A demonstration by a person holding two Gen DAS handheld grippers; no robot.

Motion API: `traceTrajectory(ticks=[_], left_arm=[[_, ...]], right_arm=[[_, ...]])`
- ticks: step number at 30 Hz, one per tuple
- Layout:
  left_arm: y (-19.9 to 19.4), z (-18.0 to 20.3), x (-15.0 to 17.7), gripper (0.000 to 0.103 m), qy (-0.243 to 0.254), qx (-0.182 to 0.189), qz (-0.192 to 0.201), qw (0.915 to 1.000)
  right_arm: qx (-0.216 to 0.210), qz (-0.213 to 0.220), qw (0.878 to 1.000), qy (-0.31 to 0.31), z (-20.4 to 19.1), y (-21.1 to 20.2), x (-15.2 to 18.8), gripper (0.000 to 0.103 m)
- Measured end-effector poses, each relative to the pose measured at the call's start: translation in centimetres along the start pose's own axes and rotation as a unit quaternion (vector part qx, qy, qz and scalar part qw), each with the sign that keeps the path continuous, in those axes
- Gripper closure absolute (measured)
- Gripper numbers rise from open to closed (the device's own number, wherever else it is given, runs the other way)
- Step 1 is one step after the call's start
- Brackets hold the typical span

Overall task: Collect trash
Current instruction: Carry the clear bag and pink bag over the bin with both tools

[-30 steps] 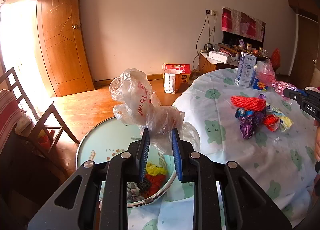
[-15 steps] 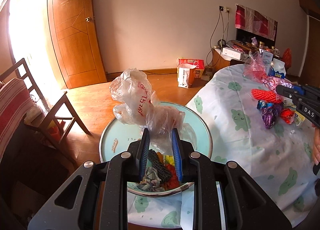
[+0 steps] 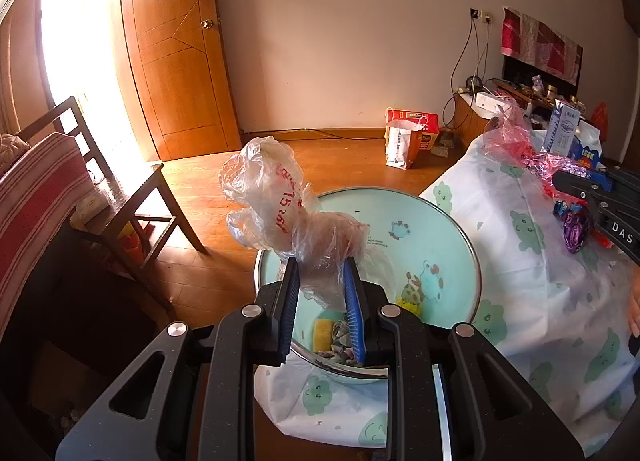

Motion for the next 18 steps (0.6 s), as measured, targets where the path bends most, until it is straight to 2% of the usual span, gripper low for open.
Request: traceTrajectory(ticks=[18], left_arm=[[0.7,-1.0,0.1,0.081,-0.007,-0.012,-0.01,0.9999]], right_arm=[[-0.017,-0.01,0.999,-0.034,-2.8,1.7,-0.6,0.087]])
Point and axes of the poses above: each gripper's, at about its wrist camera, not at the fingertips, and y roughly the way its jaws point, z to its right, x to its underside, the point moved 1 cm from there along y, roughly the way its jaws point
